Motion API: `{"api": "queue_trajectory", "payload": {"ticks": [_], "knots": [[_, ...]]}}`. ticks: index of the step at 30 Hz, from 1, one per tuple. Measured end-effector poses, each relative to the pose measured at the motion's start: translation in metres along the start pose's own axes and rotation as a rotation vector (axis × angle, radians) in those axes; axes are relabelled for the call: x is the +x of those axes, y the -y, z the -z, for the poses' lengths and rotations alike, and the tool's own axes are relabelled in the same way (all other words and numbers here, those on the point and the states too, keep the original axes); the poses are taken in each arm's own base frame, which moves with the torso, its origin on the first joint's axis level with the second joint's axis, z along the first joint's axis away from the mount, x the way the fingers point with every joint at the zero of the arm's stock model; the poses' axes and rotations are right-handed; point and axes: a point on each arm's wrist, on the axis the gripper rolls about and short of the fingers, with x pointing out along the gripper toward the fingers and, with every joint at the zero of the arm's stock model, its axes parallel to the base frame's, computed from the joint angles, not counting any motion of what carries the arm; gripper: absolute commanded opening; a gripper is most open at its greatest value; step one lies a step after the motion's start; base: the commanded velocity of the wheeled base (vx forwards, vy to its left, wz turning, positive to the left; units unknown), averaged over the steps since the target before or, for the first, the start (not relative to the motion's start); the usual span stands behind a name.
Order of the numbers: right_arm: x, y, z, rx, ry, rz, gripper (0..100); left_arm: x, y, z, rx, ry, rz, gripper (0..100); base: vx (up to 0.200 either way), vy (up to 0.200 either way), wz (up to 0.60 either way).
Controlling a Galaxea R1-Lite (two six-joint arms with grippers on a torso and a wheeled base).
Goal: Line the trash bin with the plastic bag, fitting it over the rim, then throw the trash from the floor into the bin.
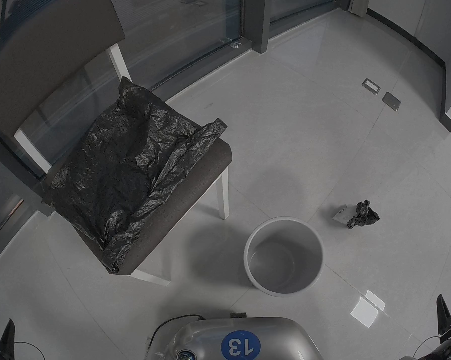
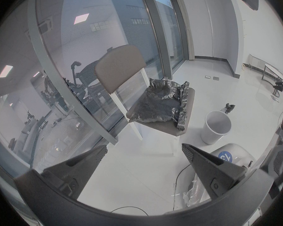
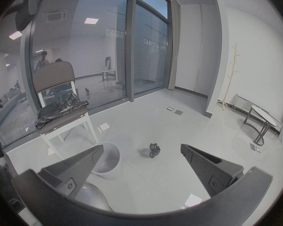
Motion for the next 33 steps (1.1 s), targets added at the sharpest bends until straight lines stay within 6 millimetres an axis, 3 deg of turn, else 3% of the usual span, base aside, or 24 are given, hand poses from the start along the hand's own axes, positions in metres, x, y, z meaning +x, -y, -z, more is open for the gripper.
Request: {"api": "queue_trajectory", "payload": {"ticks": [4,8,13,19,26,33], "knots": [[0.000,0.000,0.000,-0.005,0.002,-0.004,100,0.002,-0.004,-0.016,-0.022,0.063,-0.024,100,0.000,0.000,0.00],[0.000,0.000,-0.002,0.020,0.011,-0.006,100,0.008,-0.010,-0.045,-0.060,0.179,-0.062,100,0.000,0.000,0.00],[-0.006,0.001,-0.032,0.247,0.028,-0.040,100,0.019,-0.013,-0.066,-0.036,0.168,-0.050,100,0.000,0.000,0.00],[-0.016,0.005,-0.076,0.427,0.019,-0.151,100,0.038,-0.011,-0.070,0.035,0.041,0.034,100,0.000,0.000,0.00],[-0.009,0.006,-0.087,0.308,-0.091,-0.258,100,0.083,-0.001,-0.082,0.212,-0.121,0.163,100,0.000,0.000,0.00],[0.019,0.000,-0.097,0.200,-0.259,-0.300,100,0.144,0.023,-0.105,0.347,-0.231,0.311,100,0.000,0.000,0.00]]}}
